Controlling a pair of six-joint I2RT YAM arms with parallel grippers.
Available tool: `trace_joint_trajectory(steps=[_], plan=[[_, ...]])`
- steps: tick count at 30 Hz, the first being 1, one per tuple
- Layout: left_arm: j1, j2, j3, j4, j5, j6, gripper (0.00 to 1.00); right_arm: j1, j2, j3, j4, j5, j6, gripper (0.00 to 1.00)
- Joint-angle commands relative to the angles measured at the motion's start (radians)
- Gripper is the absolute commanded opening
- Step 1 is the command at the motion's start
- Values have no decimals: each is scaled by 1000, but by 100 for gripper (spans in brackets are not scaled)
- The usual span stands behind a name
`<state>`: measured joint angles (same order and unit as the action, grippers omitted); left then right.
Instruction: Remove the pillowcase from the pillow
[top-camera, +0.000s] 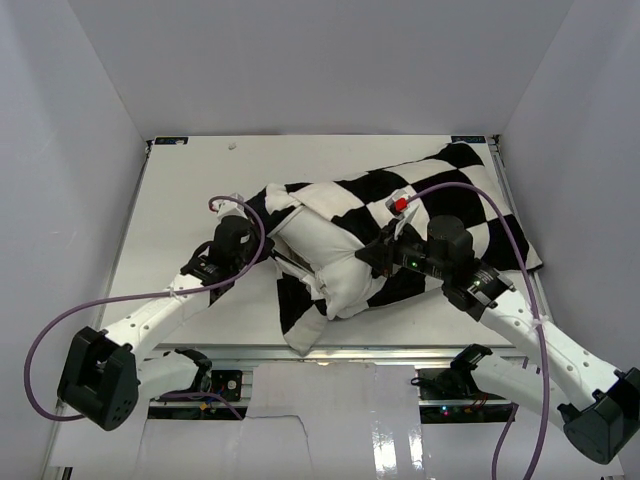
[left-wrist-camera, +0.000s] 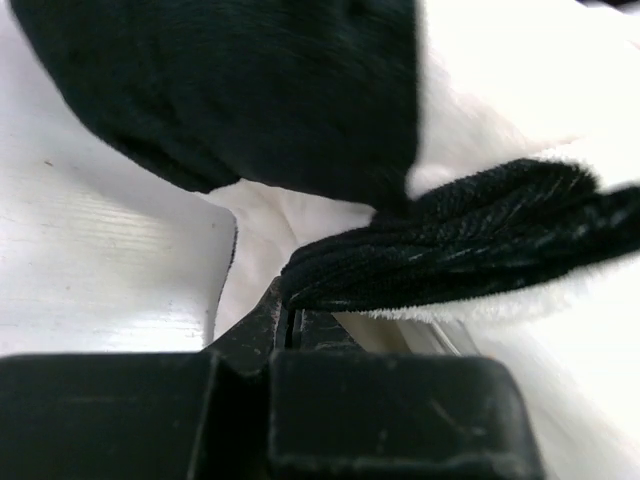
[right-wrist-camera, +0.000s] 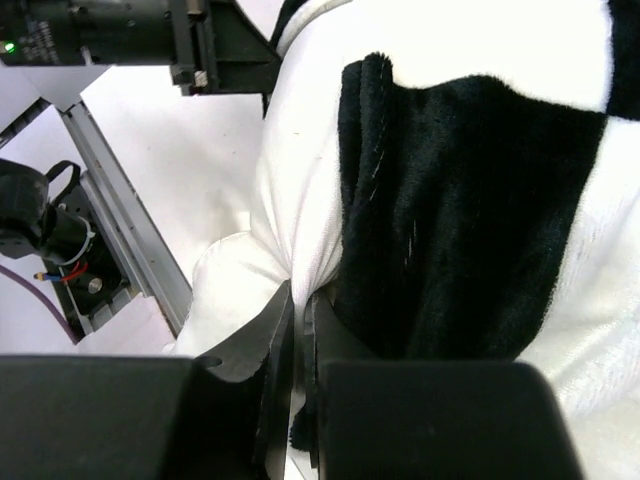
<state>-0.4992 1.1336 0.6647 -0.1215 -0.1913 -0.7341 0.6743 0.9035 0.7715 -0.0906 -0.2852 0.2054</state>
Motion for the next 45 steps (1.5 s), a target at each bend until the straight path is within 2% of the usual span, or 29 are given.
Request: trace_joint_trajectory(steps=[1, 5, 9, 14, 17, 19, 22, 27, 30, 35, 37, 38, 39, 42, 44, 45], plan=[[89, 11, 16, -14, -154, 7, 0, -12, -90, -3, -4, -65, -1, 8], [146, 28, 56, -3, -90, 2, 0, -16, -135, 12, -61, -66, -23, 8], [278, 72, 108, -3, 54, -13, 0, -18, -208, 23, -122, -49, -38, 8], [340, 146, 133, 43, 243, -39, 0, -18, -248, 40, -144, -52, -29, 8], [340, 195, 150, 81, 384, -28, 0, -19, -244, 31, -100, -71, 4, 8], [340, 215, 142, 114, 478, -25, 0, -18, -241, -24, 19, -135, 44, 8], [340, 251, 160, 105, 480, -13, 3, -19, -226, -66, 138, -219, 71, 8], [363, 347, 205, 52, 428, -34, 3, -18, -274, -67, 160, -259, 58, 8], [364, 380, 233, 45, 329, -56, 2, -18, -311, -49, 152, -272, 72, 8], [364, 440, 299, 43, 406, -67, 3, -18, -331, -52, 166, -299, 98, 8], [363, 427, 285, 90, 496, -64, 19, -18, -313, -63, 172, -260, 109, 8], [361, 396, 271, 109, 566, -54, 41, -18, -301, -69, 181, -231, 114, 8], [357, 376, 266, 109, 587, -41, 52, -18, -289, -74, 192, -214, 120, 8], [332, 258, 262, 51, 598, 18, 75, -18, -215, -83, 242, -139, 123, 8], [330, 130, 228, 23, 561, -11, 87, -18, -131, -74, 255, -114, 126, 8], [329, 80, 157, 35, 546, -30, 89, -18, -100, -69, 259, -115, 126, 8]])
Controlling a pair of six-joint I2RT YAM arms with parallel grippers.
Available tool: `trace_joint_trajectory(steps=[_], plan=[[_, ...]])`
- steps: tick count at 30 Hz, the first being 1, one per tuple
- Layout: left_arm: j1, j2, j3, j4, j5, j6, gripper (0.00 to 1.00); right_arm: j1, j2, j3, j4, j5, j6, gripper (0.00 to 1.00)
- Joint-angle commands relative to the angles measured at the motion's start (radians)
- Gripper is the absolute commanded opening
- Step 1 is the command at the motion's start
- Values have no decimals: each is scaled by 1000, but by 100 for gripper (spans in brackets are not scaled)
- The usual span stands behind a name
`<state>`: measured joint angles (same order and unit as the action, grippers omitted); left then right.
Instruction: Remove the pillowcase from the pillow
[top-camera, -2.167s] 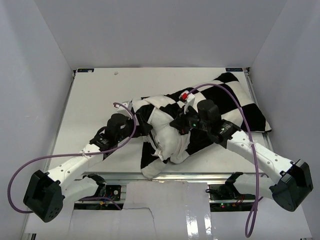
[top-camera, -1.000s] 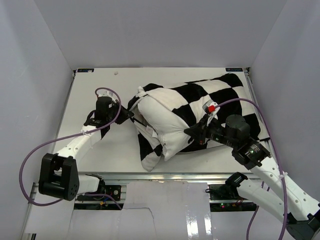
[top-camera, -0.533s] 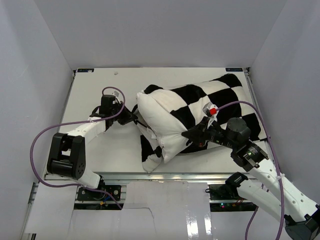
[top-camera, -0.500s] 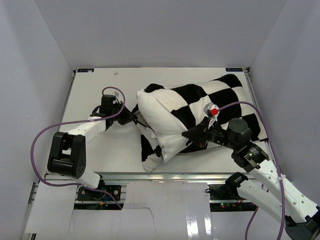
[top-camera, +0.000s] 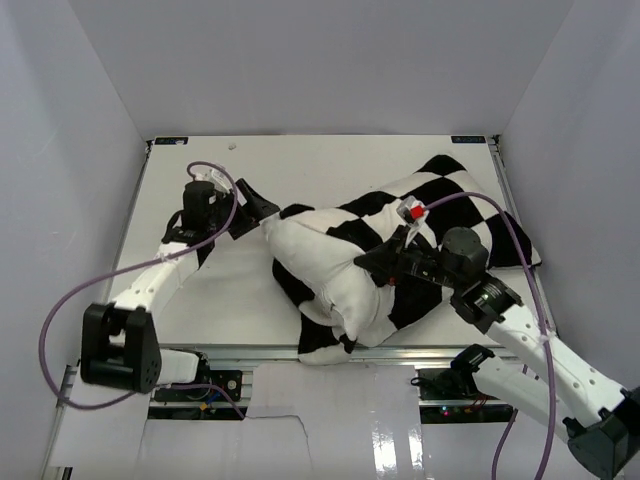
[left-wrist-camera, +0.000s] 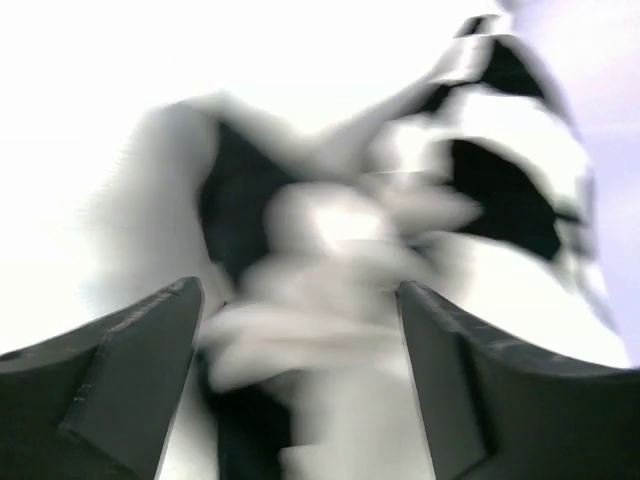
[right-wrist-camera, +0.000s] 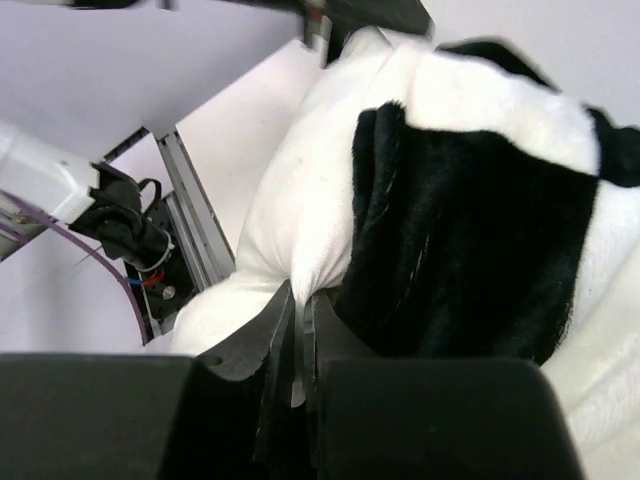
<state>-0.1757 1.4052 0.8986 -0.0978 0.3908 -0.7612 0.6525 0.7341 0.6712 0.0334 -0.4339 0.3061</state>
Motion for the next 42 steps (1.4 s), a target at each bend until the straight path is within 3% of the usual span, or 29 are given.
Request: trace_joint_trajectory(steps=[1, 6, 11, 16, 20, 30, 32, 33, 34, 35, 38, 42], plan=[[1, -242, -119, 29, -18, -9, 94, 4, 121, 42, 148, 31, 27, 8], [-18, -474, -303, 70, 29, -33, 97, 13, 218, 22, 236, 23, 79, 8], [-86, -552, -383, 140, 115, -102, 97, 33, 272, 25, 307, 50, 111, 8], [-177, -601, -420, 148, 53, -173, 97, 61, 344, 83, 315, 159, 114, 8], [-202, -589, -483, 231, 37, -254, 98, 102, 396, 110, 345, 167, 149, 8], [-261, -436, -448, 288, -47, -265, 98, 190, 455, 87, 428, 222, 177, 8], [-268, -404, -443, 306, -43, -270, 86, 200, 458, 85, 441, 221, 177, 8], [-272, -388, -446, 340, -44, -270, 74, 202, 458, 85, 438, 219, 176, 12], [-274, -370, -451, 349, -46, -273, 58, 202, 456, 85, 435, 219, 172, 24], [-272, -365, -460, 360, -55, -273, 33, 202, 452, 91, 401, 230, 168, 33], [-272, -391, -475, 360, -67, -256, 0, 202, 420, 128, 262, 302, 120, 59], [-274, -454, -504, 359, -84, -250, 0, 200, 392, 237, 102, 360, 35, 68]])
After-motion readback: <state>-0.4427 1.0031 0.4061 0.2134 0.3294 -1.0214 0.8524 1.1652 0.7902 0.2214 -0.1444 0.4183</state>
